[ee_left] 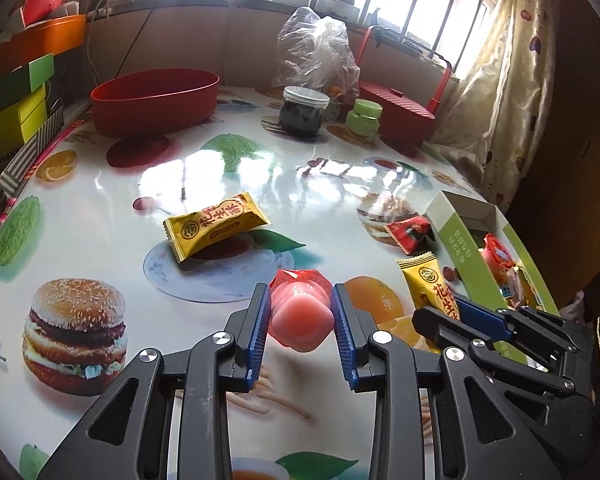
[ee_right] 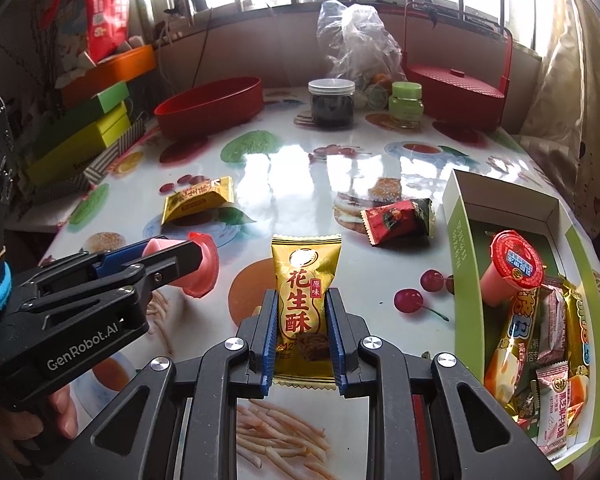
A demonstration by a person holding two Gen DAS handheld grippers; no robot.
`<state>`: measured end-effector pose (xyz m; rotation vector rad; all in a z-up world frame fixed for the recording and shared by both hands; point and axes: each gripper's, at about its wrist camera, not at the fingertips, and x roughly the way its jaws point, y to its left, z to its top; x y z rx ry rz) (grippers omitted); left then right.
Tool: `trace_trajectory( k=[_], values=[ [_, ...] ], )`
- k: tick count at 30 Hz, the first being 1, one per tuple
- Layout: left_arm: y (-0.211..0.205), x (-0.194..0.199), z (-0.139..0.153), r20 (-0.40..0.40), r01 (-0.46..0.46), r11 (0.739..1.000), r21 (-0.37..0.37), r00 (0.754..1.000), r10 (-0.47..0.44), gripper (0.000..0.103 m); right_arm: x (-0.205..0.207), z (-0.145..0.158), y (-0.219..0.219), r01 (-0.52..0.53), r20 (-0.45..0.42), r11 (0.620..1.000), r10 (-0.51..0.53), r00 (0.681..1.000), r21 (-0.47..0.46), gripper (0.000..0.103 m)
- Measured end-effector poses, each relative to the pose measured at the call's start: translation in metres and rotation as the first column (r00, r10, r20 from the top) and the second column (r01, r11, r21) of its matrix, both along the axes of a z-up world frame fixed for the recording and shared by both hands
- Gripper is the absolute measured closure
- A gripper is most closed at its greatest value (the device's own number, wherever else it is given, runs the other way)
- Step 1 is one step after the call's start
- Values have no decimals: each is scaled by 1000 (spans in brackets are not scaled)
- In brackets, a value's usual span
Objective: Organize snacks
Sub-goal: 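Carry pink cup in left tool while right carries yellow candy to box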
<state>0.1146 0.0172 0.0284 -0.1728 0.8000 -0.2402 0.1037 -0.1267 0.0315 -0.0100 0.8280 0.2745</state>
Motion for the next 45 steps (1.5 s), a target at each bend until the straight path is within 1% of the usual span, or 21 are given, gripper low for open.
trace_trajectory(
  k=[14,20,30,36,45],
  values=[
    [-15,-6,16,33,36,999,11,999,-36,71,-8,12,-12,21,29,1000,-21,999,20,81],
    [-24,-8,24,43,61,998,2,997,-61,71,-13,17,-19,38,43,999,-39,998,25,81],
    [-49,-8,36,67,118,993,0,991,-118,71,-20,28,-44,94,70,995,-96,993,30,81],
    [-69,-6,46,89,167,986,-4,982,-166,71,-26,33,-62,126,83,992,-128,988,31,81],
    [-98,-2,52,99,231,973,-18,969,-228,71,-32,39,-96,202,96,979,-204,974,26,81]
  ],
)
